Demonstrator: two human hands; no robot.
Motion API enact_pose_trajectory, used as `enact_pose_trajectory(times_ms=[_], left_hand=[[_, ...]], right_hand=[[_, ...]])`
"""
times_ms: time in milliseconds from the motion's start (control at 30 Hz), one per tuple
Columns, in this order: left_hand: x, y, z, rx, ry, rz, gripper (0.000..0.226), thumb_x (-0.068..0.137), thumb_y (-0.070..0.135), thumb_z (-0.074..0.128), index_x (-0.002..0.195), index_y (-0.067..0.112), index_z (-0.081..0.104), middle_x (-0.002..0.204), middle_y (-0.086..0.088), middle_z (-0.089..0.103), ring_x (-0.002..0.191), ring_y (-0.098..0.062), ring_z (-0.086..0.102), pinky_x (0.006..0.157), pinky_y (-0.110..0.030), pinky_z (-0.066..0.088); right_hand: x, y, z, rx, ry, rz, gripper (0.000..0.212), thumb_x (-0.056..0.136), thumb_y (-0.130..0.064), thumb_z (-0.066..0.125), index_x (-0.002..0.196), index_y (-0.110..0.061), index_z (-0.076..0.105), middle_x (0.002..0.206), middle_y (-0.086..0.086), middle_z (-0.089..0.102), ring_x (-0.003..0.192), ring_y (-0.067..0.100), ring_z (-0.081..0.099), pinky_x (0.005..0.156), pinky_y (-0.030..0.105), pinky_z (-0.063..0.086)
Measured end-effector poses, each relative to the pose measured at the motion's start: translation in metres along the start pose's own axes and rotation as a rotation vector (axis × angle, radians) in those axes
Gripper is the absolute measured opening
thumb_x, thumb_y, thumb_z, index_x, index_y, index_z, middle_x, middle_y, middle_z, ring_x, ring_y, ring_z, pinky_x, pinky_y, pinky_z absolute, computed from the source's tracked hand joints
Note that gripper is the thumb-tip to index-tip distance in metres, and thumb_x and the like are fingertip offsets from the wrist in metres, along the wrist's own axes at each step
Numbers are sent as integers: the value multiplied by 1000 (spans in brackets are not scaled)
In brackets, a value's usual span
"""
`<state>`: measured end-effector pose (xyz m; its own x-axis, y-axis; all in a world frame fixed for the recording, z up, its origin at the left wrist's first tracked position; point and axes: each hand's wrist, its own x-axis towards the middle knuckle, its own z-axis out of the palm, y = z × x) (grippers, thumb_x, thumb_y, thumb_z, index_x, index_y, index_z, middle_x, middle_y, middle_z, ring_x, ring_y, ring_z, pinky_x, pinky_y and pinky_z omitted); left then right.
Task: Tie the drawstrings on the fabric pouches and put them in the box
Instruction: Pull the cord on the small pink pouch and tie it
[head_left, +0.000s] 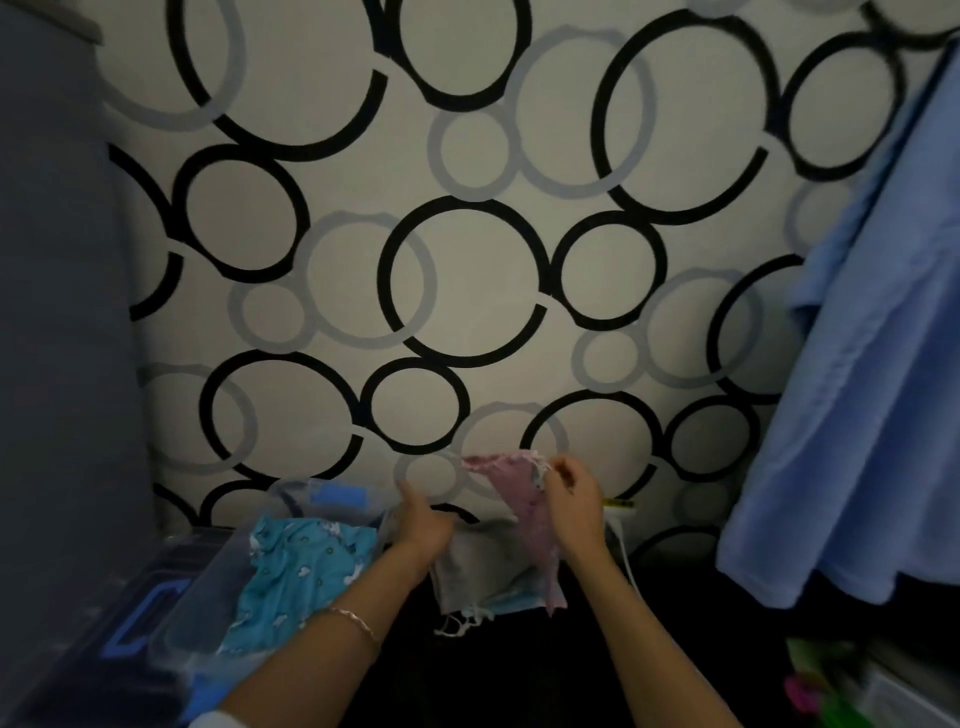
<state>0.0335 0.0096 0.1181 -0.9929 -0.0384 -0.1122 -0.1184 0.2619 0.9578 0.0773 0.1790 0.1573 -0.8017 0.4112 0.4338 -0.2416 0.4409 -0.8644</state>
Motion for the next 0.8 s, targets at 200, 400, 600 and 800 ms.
enact_pose_trajectory(times_ms=[200, 400, 600, 800], left_hand=[[5, 17, 14, -224, -144, -53, 103, 84, 16, 66, 152, 30, -10, 141, -15, 44, 108, -28, 59, 70, -35, 54], [-7, 35, 7, -496, -253, -250, 32, 100, 47, 38, 100, 17, 49, 89, -8, 58, 60, -14, 46, 52, -23, 31], [0, 18, -3, -355, -504, -476, 94, 85, 77, 26, 127, -2, 53, 115, -8, 67, 51, -7, 36, 39, -17, 26], [-17, 19, -6, -295, -679, -580, 83, 83, 80, 24, 102, 8, 59, 69, -7, 62, 59, -10, 41, 39, -19, 31]], right_hand=[[0, -8, -21, 99, -45, 16, 25, 94, -11, 57, 69, -15, 55, 67, -1, 55, 63, 9, 48, 59, 23, 42], [0, -26, -33, 260, -37, 58, 21, 93, -5, 51, 73, -5, 58, 75, 11, 59, 73, 24, 57, 72, 41, 51], [-6, -42, -35, 385, -84, 107, 23, 94, -1, 50, 73, -6, 59, 74, 8, 62, 72, 22, 58, 65, 29, 53], [-17, -34, -25, 399, -105, 141, 28, 92, 1, 53, 67, -11, 58, 73, 9, 60, 70, 21, 55, 65, 32, 49]])
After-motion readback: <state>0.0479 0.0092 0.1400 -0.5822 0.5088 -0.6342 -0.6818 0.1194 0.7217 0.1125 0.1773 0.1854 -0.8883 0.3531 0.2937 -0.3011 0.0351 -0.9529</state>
